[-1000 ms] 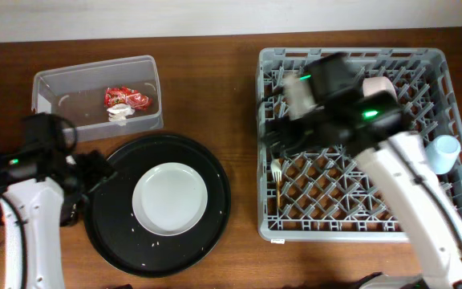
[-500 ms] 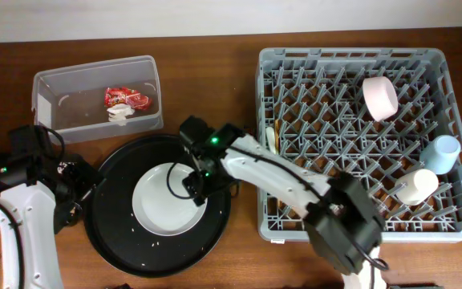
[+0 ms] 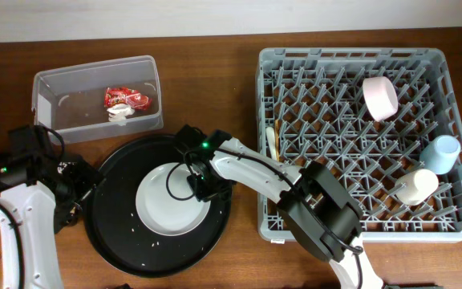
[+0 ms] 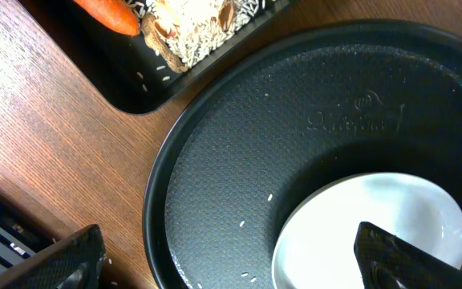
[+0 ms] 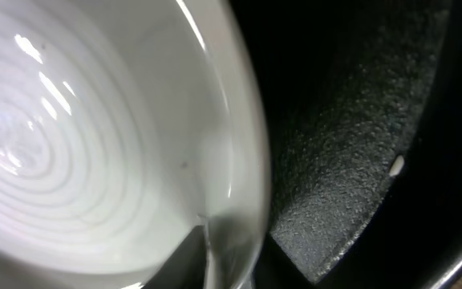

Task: Sort waste into correct bins and load items into the dishwasher rack
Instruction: 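Grasp the white plate's rim with the right gripper and lift it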

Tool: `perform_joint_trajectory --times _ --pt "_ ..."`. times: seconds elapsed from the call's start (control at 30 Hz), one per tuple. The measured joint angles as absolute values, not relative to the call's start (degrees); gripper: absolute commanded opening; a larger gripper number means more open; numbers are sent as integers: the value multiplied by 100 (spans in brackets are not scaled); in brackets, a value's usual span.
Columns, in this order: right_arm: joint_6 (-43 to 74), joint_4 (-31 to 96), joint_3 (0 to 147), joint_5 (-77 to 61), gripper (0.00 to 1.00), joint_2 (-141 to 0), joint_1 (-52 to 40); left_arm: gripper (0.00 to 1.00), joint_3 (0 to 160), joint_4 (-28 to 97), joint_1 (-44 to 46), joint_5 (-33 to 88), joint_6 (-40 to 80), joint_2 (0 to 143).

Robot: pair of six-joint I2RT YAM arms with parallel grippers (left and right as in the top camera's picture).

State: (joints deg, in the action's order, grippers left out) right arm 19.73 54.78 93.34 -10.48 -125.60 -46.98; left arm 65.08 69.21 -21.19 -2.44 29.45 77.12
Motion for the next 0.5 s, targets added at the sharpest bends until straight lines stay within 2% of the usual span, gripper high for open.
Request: perform_joint_trajectory --times 0.13,0.33,0.5 --pt "2071 5435 9351 -1155 4 -12575 -4696 99 6506 6921 -2119 -244 2945 7712" --pt "2078 5944 9653 -1205 4 -12575 -4674 99 6506 6921 -2119 -246 2945 7712" --pt "2058 7150 10604 -582 4 -12560 -4460 99 6501 6919 -2119 -248 2945 7712"
